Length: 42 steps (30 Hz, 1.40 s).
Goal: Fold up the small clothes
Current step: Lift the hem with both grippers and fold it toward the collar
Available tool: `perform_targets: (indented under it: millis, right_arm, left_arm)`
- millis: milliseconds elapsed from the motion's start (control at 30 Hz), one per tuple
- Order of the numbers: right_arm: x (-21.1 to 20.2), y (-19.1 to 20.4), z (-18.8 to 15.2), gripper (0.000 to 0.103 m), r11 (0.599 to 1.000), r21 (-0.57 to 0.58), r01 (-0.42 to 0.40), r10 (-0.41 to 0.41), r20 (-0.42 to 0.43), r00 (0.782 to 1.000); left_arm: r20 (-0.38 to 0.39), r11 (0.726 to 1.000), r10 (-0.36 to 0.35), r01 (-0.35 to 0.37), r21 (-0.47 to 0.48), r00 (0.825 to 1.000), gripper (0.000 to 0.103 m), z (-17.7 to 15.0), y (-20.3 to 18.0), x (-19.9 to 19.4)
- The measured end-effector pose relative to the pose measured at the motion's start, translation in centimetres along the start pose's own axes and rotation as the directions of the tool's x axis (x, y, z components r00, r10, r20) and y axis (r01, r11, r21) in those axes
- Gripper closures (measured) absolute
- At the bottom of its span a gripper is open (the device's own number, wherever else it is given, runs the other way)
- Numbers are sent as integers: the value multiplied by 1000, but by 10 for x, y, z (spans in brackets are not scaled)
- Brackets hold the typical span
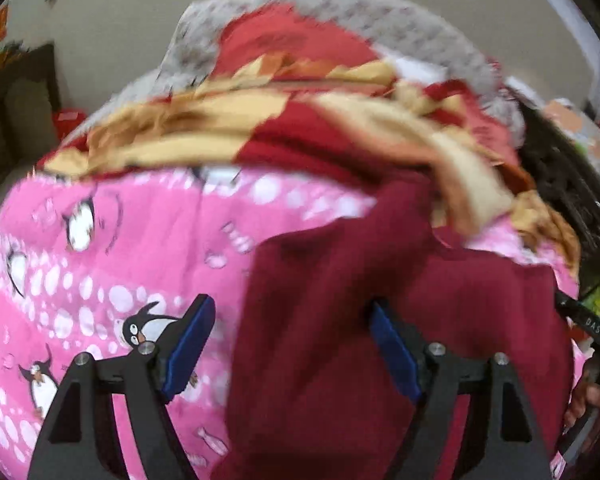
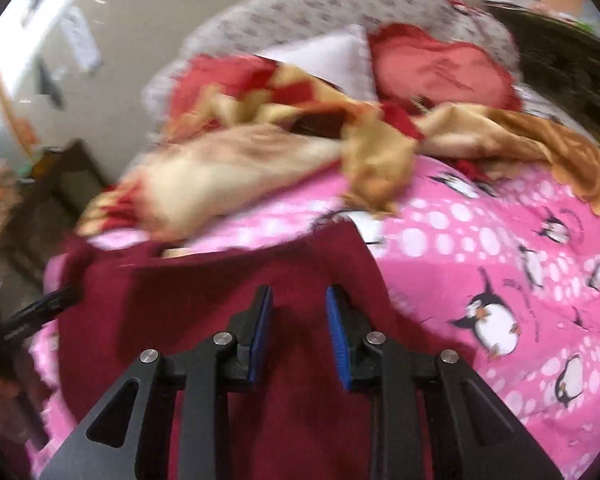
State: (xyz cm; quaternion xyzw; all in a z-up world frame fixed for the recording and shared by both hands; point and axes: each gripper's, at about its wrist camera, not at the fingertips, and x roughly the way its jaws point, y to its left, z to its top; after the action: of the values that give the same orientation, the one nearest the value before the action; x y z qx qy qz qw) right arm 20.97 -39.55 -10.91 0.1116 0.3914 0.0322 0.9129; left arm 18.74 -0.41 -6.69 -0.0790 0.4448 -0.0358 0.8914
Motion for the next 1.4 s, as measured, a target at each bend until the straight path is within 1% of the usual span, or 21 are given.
perform_targets:
  millis: [33, 167, 267, 333, 400, 433, 500, 567, 600, 633, 700, 767, 833, 900, 967, 1067, 1167, 1233, 1267, 1333, 1400]
  right_arm:
    - [9, -6, 2, 79, 1000, 20, 0, 0, -7, 1000]
    - [12, -17, 9, 80, 999, 46, -16, 16, -4, 1000]
    - [-12, -19, 5, 80, 999, 43, -12, 12, 7, 1000]
    - [-36, -20, -3, 79, 999, 38, -35, 34, 24, 999]
    - [-57, -19, -15, 72, 1000, 6, -31, 30, 53, 998]
    - [-61, -16, -18, 68, 1000, -10, -17, 18, 56, 998]
    - [-58, -12, -27, 68, 999, -47, 25, -23, 39, 999]
    - [-38, -15, -34, 68, 993, -73, 92, -94, -34, 995]
    - [-28, -21, -36, 68, 995, -47, 83, -86, -61, 994]
    - [-29, -26, -34, 68, 998, -10, 67, -67, -56, 996]
    - [-38, -28, -24, 68, 997, 40, 63, -60, -69, 996]
    - [-54, -22, -19, 68, 998, 26, 58, -58, -18, 998]
    - [-69, -11, -12, 68, 1000, 9, 11, -11, 36, 999]
    - [-75, 5, -7, 68, 996, -12, -83, 84, 56, 995]
    - [-69, 23, -2, 68, 990, -34, -134, 136, 51, 989]
    - [-50, 54, 4, 67, 983, -97, -153, 156, 22, 988]
    - [-24, 85, 3, 68, 966, -158, -202, 196, -54, 979]
    - [-7, 99, 2, 68, 963, -196, -184, 171, -82, 982]
    - [2, 103, 3, 68, 968, -200, -154, 141, -77, 987]
    - [21, 108, 7, 68, 976, -193, -101, 90, -65, 994]
    - [41, 108, 9, 68, 978, -197, -66, 51, -79, 996]
  left_arm:
    - [2, 1000, -23, 23, -21, 1000, 16, 1, 6, 4]
    - [10, 999, -24, 24, -23, 1000, 16, 2, 11, 1]
    - [8, 998, -30, 31, -54, 1000, 16, 1, 16, -10]
    - [50, 996, -57, 61, -71, 997, 16, 2, 19, -26]
    - [100, 996, -65, 71, -60, 993, 16, 5, 14, -38]
    - [118, 997, -57, 64, -53, 991, 16, 8, 12, -40]
    - [110, 998, -24, 29, -51, 994, 16, 13, 9, -35]
    - [66, 996, 39, -34, -78, 997, 16, 18, 12, -20]
    - [39, 993, 65, -61, -98, 997, 16, 19, 16, -12]
    - [15, 990, 69, -67, -124, 997, 16, 19, 22, -6]
    - [-6, 983, 33, -33, -178, 999, 15, 18, 37, -2]
    - [2, 980, 6, -5, -198, 1000, 15, 16, 45, -7]
    - [20, 982, 6, -2, -189, 1000, 15, 13, 47, -16]
    - [33, 983, 7, -1, -182, 999, 15, 11, 46, -24]
    - [45, 983, -1, 10, -184, 999, 15, 9, 43, -31]
    - [59, 982, -17, 28, -189, 998, 15, 12, 39, -36]
    - [63, 987, 17, -6, -163, 998, 15, 16, 32, -32]
    - [35, 985, 35, -29, -169, 999, 15, 17, 33, -21]
    - [25, 984, 40, -35, -177, 999, 15, 17, 34, -16]
    - [11, 981, 40, -37, -193, 999, 15, 17, 37, -10]
    - [13, 979, 33, -29, -201, 999, 15, 16, 40, -9]
